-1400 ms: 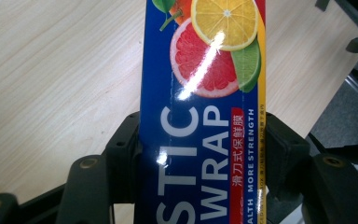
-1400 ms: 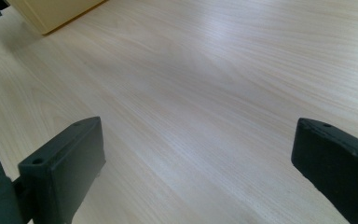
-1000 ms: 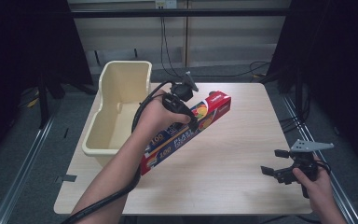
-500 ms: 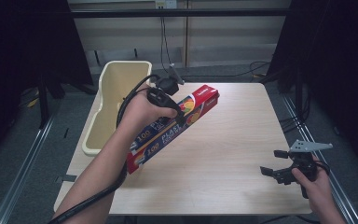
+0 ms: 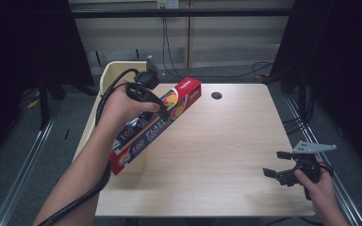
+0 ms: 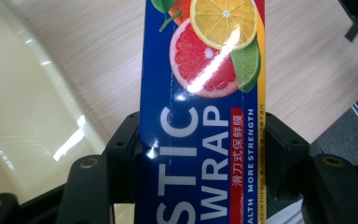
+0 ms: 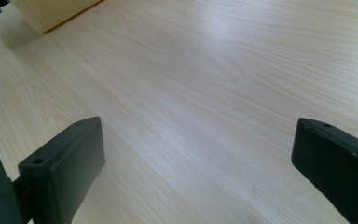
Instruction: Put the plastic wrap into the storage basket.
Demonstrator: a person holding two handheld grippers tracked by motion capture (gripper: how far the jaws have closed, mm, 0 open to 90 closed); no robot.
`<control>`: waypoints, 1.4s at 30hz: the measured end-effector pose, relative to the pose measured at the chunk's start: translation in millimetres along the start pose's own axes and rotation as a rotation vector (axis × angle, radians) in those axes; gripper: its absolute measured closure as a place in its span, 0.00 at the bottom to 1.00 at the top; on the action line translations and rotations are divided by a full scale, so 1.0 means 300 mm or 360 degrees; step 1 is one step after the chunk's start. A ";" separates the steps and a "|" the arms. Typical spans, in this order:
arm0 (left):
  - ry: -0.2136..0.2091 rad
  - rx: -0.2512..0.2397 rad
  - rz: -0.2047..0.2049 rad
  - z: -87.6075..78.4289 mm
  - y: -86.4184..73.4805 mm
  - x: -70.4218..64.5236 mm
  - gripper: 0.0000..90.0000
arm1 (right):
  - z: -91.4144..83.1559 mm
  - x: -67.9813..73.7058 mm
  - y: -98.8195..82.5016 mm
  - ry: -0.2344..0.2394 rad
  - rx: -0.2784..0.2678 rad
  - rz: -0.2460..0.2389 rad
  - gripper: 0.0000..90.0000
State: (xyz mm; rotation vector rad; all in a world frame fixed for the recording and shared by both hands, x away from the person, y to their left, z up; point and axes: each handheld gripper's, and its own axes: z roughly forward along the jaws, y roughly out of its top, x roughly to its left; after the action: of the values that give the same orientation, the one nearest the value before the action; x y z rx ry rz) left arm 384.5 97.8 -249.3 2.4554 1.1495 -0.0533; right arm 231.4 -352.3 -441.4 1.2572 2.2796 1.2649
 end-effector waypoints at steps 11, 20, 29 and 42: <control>0.0078 -0.0038 -0.0130 -0.078 -0.057 0.085 0.45 | 0.004 0.003 0.000 -0.0003 0.0002 -0.0003 0.03; 0.0125 -0.0072 -0.0250 -0.120 -0.100 0.146 0.45 | 0.007 0.006 0.002 -0.0004 0.0005 0.0002 0.03; 0.0219 -0.0107 -0.0402 -0.154 -0.131 0.199 0.45 | 0.008 0.008 0.003 0.0005 0.0004 -0.0004 0.03; 0.0345 -0.0123 -0.0575 -0.154 -0.156 0.251 0.45 | 0.008 0.010 0.006 0.0009 -0.0007 -0.0002 0.03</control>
State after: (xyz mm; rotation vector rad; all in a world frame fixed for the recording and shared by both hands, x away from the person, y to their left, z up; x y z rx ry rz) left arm 392.6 196.9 -240.2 2.1986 1.6455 0.1518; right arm 231.9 -348.2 -441.0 1.2520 2.2800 1.2737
